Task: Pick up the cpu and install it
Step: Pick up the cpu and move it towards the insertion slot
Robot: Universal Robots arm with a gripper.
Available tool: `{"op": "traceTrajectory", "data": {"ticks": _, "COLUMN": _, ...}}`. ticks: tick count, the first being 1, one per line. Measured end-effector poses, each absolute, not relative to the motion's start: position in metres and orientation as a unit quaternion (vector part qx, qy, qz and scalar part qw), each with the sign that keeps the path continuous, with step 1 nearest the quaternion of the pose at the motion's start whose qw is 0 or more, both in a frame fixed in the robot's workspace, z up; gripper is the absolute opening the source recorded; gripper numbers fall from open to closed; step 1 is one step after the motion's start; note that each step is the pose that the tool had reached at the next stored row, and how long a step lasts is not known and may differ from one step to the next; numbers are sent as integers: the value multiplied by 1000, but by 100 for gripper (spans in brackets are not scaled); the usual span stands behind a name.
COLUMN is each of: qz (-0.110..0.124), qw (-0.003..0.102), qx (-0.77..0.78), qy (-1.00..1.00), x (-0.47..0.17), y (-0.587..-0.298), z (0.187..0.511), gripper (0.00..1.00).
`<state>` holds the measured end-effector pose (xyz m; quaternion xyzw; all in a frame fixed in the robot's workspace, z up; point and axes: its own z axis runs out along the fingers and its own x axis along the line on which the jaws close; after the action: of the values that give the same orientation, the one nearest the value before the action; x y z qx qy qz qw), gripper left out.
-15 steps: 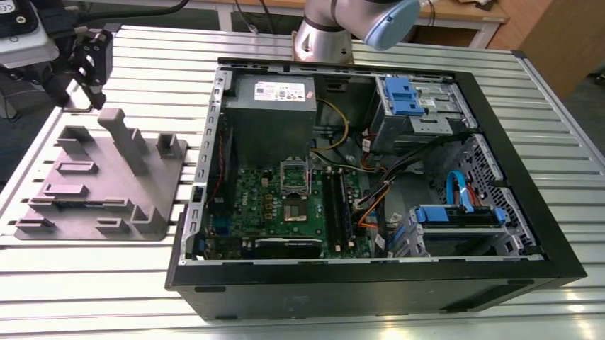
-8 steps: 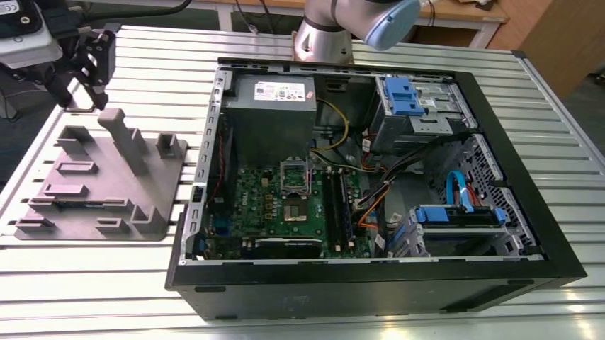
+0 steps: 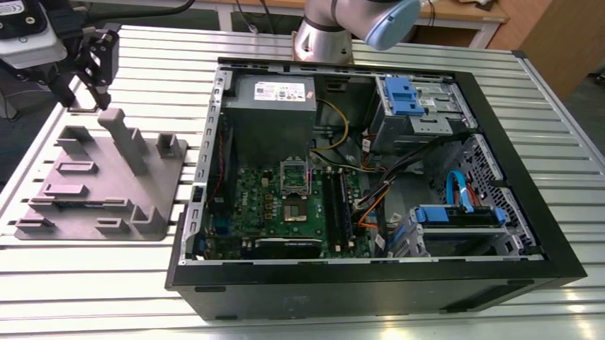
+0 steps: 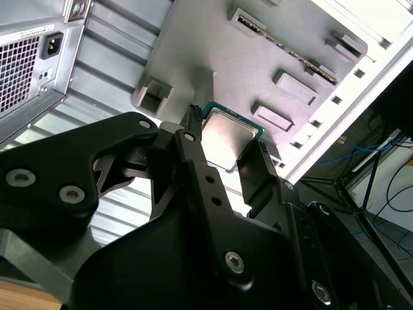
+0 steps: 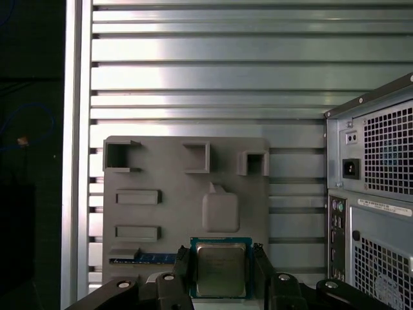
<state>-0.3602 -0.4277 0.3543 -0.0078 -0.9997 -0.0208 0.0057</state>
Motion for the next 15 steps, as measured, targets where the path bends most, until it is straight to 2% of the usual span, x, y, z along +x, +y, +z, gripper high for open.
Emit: {"op": "traceTrajectory", "data": {"ticks": 15, "qz": -21, "qw": 6, "qx": -8, "qy": -1000, "x": -356, "y": -428, "z": 354, "gripper": 47}}
